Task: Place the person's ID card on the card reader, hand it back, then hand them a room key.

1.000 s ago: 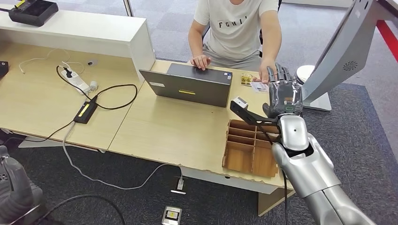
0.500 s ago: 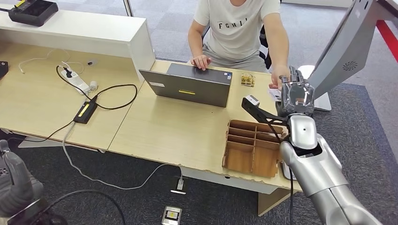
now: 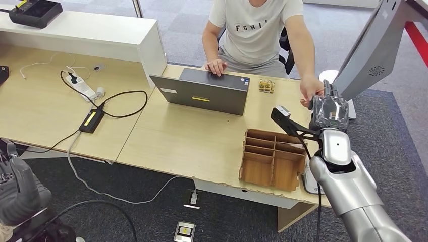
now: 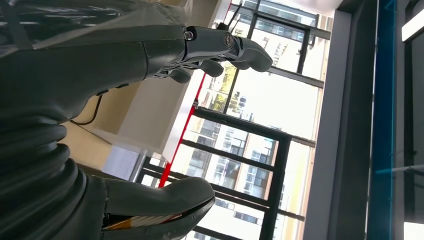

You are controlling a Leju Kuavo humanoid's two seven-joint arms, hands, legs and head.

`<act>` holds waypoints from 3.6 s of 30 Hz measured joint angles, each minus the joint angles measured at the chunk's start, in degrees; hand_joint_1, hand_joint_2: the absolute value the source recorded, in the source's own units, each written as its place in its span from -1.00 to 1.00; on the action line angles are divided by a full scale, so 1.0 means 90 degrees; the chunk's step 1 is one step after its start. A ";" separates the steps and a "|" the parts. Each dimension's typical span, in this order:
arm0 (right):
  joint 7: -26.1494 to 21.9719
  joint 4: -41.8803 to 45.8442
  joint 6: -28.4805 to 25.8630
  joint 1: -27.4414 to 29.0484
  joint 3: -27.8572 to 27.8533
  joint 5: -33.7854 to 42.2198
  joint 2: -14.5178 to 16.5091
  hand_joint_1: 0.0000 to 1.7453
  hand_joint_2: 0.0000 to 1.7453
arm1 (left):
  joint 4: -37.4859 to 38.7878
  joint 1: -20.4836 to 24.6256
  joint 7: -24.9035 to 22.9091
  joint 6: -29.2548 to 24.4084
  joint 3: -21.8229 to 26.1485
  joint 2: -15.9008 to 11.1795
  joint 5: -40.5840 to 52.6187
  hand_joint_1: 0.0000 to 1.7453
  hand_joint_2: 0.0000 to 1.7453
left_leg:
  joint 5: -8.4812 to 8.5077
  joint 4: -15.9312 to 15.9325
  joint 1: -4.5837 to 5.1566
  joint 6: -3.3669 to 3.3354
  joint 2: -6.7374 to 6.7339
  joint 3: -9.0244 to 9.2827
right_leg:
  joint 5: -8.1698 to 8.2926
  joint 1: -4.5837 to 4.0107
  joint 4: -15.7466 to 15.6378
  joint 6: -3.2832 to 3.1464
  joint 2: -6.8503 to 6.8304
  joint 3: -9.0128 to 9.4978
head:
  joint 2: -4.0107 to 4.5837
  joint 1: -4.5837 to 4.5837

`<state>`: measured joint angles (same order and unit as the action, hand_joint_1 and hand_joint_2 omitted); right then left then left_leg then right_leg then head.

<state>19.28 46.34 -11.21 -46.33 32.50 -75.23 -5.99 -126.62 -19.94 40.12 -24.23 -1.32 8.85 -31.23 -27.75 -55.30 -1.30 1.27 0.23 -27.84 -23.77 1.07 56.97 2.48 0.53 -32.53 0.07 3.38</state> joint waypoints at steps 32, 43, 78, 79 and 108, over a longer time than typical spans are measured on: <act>-0.2062 0.2743 -0.3002 0.3839 -0.2203 0.3718 -0.0570 1.00 1.00 | 0.0302 -0.0001 0.0001 0.0326 -0.0197 -0.0167 0.0297 -0.90 1.00 | -0.0009 0.0004 0.0000 -0.0003 0.0003 -0.0014 | -0.0007 0.0001 -0.0003 0.0002 -0.0002 0.0000 | 0.0000 0.0001; -0.2723 0.2244 -0.3167 0.3930 -0.2126 0.4509 -0.0224 1.00 1.00 | 0.0071 -0.0226 0.0001 0.0211 -0.0055 0.0014 0.0714 -0.90 1.00 | -0.0005 0.0005 -0.0002 -0.0002 0.0001 -0.0019 | -0.0007 0.0000 -0.0002 0.0002 -0.0005 0.0002 | 0.0000 0.0001; -0.3540 -0.1037 -0.3191 0.2649 -0.1333 0.4591 0.0736 1.00 1.00 | -0.1039 -0.0366 0.0001 -0.1719 -0.1548 -0.0607 0.3418 -0.88 1.00 | -0.0003 0.0004 -0.0001 -0.0001 0.0000 -0.0008 | -0.0007 0.0000 -0.0001 0.0001 -0.0002 0.0000 | 0.0000 0.0000; -0.3594 -0.1030 -0.3191 0.2647 -0.1367 0.4613 0.0732 1.00 1.00 | -0.1044 -0.0374 0.0001 -0.1719 -0.1570 -0.0618 0.3397 -0.88 1.00 | -0.0003 0.0004 -0.0001 -0.0001 0.0000 -0.0009 | -0.0006 0.0000 -0.0001 0.0001 -0.0002 0.0000 | 0.0000 0.0001; -0.4405 0.2146 -0.2908 0.2639 -0.0947 0.8236 0.0428 1.00 1.00 | -0.1163 -0.0448 -0.0021 -0.1725 -0.1684 -0.0463 0.3813 -0.84 1.00 | -0.0001 0.0004 -0.0001 -0.0001 0.0001 -0.0010 | -0.0003 0.0001 -0.0001 0.0001 -0.0002 0.0000 | 0.0000 0.0000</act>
<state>-20.36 65.65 -37.39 -22.58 23.97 -1.11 -2.14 -137.09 -23.98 39.93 -39.76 -16.48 4.69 3.08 -27.75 -55.26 -1.31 1.27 0.23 -27.93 -23.80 1.08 56.96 2.49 0.51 -32.52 0.07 3.38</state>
